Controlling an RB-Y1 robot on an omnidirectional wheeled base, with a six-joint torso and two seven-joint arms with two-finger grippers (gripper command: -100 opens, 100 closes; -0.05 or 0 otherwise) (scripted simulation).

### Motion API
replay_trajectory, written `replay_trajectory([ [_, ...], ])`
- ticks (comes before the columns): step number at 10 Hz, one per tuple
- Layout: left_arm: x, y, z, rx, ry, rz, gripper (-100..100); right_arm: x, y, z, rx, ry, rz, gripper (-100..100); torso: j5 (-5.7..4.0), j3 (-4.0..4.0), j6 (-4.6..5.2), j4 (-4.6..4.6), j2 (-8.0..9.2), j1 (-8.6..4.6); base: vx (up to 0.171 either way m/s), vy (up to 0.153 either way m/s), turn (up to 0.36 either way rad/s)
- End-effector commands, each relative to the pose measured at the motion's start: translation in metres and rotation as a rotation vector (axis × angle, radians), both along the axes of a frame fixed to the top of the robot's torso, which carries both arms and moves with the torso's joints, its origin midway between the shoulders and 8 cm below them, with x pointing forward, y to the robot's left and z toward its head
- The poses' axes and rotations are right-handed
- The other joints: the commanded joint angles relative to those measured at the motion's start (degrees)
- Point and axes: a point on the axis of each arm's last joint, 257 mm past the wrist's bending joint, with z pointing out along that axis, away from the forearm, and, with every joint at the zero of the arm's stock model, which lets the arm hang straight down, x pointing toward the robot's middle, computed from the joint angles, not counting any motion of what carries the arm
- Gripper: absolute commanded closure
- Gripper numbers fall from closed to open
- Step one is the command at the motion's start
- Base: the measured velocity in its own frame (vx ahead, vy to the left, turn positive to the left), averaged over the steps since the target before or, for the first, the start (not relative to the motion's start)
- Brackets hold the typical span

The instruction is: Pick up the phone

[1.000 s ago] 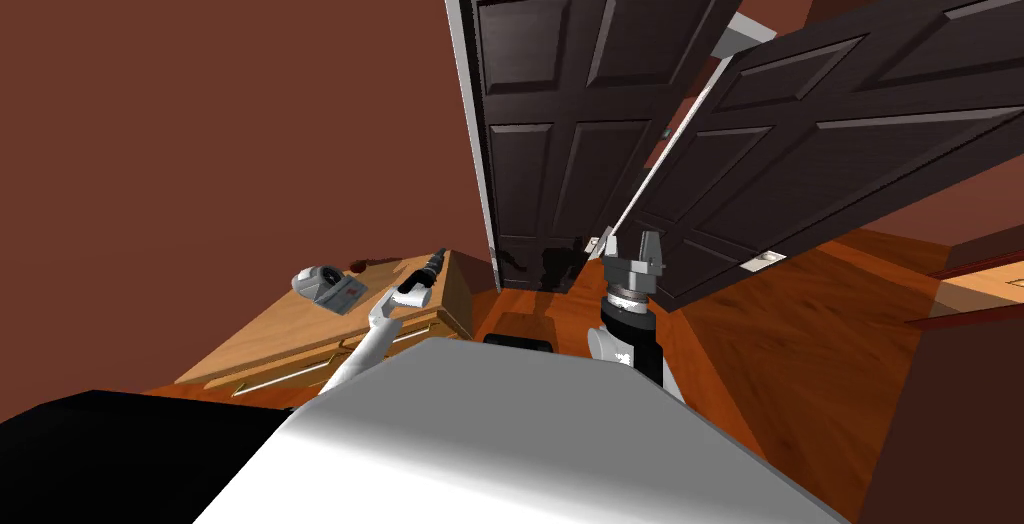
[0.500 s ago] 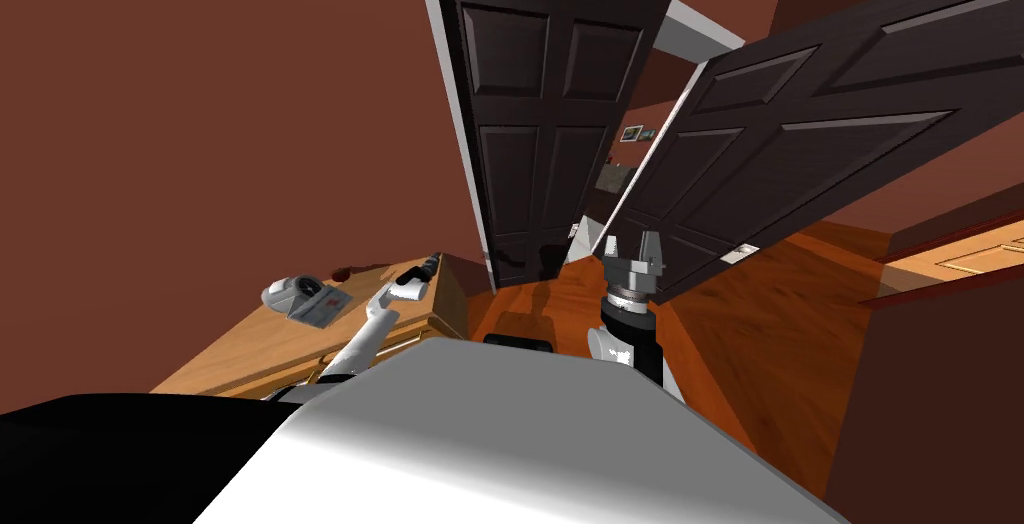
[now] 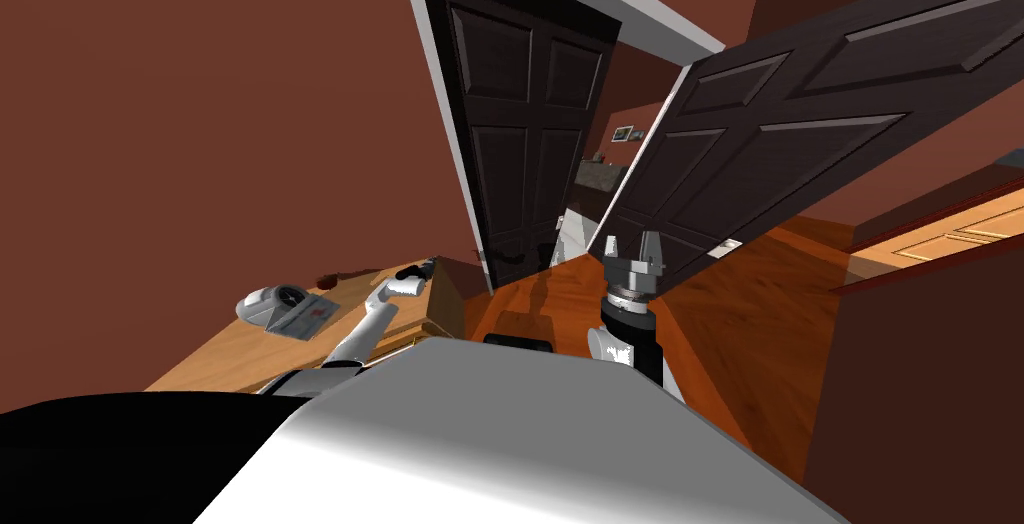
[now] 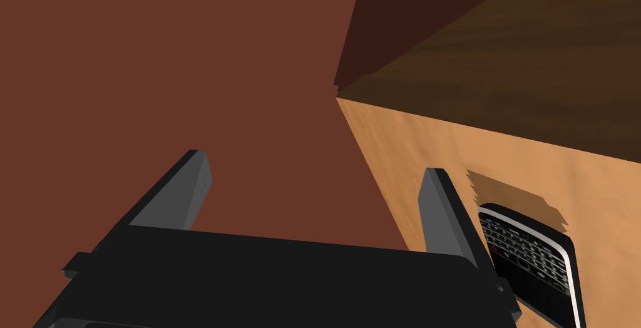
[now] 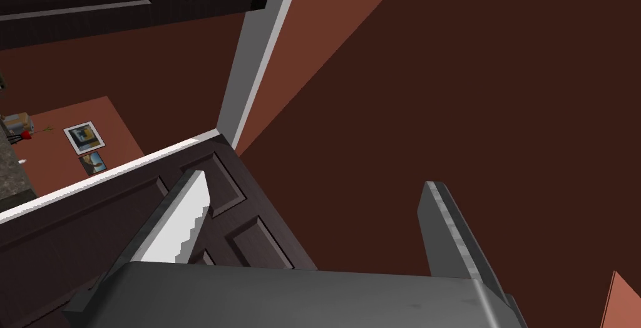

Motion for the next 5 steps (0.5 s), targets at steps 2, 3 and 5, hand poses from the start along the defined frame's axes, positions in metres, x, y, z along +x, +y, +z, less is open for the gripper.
replay_trajectory([
  [2, -0.011, 0.022, -0.014, -0.036, 0.079, 0.057, -100, 0.000, 0.000, 0.000, 0.000, 0.000, 0.000, 0, 0.02, 0.00, -0.04, -0.01, 0.02, 0.02, 0.021, -0.005, -0.081],
  [3, -0.022, 0.027, -0.027, -0.045, 0.120, 0.078, -100, 0.000, 0.000, 0.000, 0.000, 0.000, 0.000, 0, 0.00, 0.00, -0.01, 0.00, 0.00, 0.03, 0.016, 0.002, -0.068],
  [5, -0.026, 0.038, -0.030, -0.069, 0.159, 0.111, -100, 0.000, 0.000, 0.000, 0.000, 0.000, 0.000, 0, 0.02, 0.03, -0.05, 0.00, 0.07, 0.06, 0.008, 0.000, -0.046],
])
